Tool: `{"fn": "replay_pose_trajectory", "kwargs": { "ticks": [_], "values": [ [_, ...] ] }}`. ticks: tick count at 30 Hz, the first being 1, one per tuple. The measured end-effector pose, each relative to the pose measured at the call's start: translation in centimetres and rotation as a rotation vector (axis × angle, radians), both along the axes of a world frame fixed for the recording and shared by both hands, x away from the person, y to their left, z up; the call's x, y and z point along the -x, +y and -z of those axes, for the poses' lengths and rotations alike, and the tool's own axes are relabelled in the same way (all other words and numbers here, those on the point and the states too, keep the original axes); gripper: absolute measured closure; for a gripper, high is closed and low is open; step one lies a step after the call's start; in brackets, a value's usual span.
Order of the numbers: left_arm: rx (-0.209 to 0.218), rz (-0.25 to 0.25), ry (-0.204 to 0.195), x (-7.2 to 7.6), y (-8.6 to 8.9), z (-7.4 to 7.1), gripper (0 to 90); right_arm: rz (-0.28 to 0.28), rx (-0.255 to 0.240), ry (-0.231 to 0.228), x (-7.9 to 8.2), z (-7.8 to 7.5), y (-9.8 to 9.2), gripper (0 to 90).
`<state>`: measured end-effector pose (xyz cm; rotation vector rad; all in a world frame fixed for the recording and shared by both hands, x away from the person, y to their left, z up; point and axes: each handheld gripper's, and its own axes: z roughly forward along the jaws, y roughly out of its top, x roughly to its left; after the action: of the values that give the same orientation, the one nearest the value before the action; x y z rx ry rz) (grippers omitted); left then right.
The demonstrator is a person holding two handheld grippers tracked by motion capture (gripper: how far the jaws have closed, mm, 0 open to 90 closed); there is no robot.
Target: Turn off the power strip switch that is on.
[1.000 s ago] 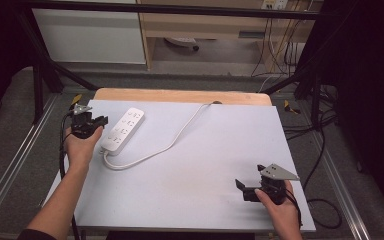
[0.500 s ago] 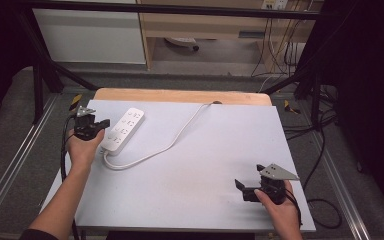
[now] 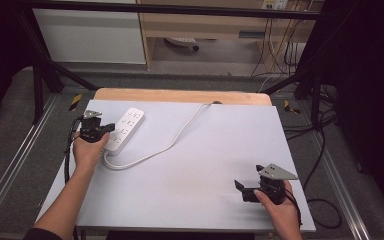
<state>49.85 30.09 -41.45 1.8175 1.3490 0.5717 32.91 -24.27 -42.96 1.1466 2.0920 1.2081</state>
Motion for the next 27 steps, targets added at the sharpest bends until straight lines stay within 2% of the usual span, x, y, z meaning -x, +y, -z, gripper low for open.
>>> {"fn": "replay_pose_trajectory", "kwargs": {
  "ticks": [8, 14, 18, 27],
  "values": [
    [0.009, 0.002, 0.013, -0.5, -0.2, 0.5, 90.0, -0.004, -0.003, 0.005, 0.0, -0.1, 0.0, 4.1],
    [0.000, 0.005, 0.024, -1.3, -0.4, 1.0, 90.0, -0.010, 0.004, 0.018, 0.0, -0.1, 0.0, 3.9],
    [-0.016, 0.003, 0.019, -1.7, -0.5, 1.2, 90.0, -0.009, 0.005, 0.023, 0.0, 0.0, 0.0, 3.9],
    [-0.016, -0.001, 0.019, -1.9, -0.4, 1.2, 90.0, -0.013, 0.007, 0.027, 0.0, 0.0, 0.0, 3.9]
  ]
}}
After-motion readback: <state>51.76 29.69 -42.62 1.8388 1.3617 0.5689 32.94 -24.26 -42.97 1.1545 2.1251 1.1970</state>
